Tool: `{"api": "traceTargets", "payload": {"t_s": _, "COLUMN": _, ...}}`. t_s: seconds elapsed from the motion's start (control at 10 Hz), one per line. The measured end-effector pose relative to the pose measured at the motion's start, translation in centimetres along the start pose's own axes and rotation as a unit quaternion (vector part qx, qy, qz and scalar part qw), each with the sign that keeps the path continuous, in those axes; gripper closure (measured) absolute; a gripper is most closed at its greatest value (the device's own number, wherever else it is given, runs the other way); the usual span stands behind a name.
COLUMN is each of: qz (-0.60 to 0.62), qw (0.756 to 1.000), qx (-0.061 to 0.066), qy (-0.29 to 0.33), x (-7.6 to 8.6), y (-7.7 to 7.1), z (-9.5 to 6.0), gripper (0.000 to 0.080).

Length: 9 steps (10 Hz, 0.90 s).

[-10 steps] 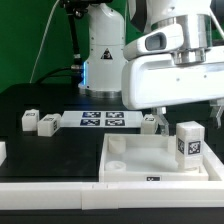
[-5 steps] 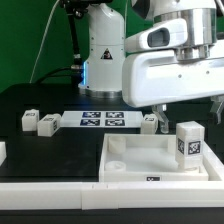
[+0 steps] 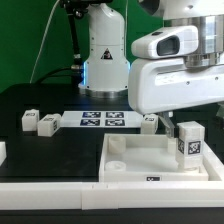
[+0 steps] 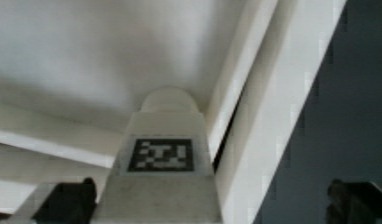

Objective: Assemble one leg

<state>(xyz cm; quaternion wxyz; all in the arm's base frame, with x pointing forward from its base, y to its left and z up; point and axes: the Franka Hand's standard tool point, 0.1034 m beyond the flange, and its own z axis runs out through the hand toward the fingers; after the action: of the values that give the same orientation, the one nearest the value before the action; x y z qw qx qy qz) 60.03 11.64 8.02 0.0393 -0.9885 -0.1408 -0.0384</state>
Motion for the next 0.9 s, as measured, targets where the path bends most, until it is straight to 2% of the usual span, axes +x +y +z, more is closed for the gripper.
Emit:
{"api": "traceTargets", "payload": {"t_s": 0.4, "qz": -0.023, "qw": 1.0, "qx": 0.0, "qy": 0.002, "x": -0.11, "y": 0.46, "z": 0.33, "gripper": 0.0151}}
{"api": "traceTargets", "payload": {"t_s": 0.6, "qz": -0.023, "qw": 1.0, "qx": 0.0, "qy": 0.002, "x": -0.12, "y": 0.47, "z": 0.33, "gripper": 0.0403}}
{"api": "traceTargets", "payload": {"t_s": 0.7, "qz": -0.022, "qw": 1.0, "qx": 0.0, "qy": 0.002, "x": -0.12, "y": 0.47, "z": 0.34, "gripper": 0.0403}}
{"api": "traceTargets", "payload": {"t_s": 0.8, "qz": -0.022, "qw": 1.0, "qx": 0.0, "qy": 0.002, "x": -0.12, "y": 0.45, "z": 0.35, "gripper": 0.0509}}
{"api": "traceTargets", "payload": {"t_s": 0.9, "qz": -0.001, "qw": 1.0, "qx": 0.001, "qy": 0.002, "x": -0.12, "y": 0.39, "z": 0.36, "gripper": 0.0509}}
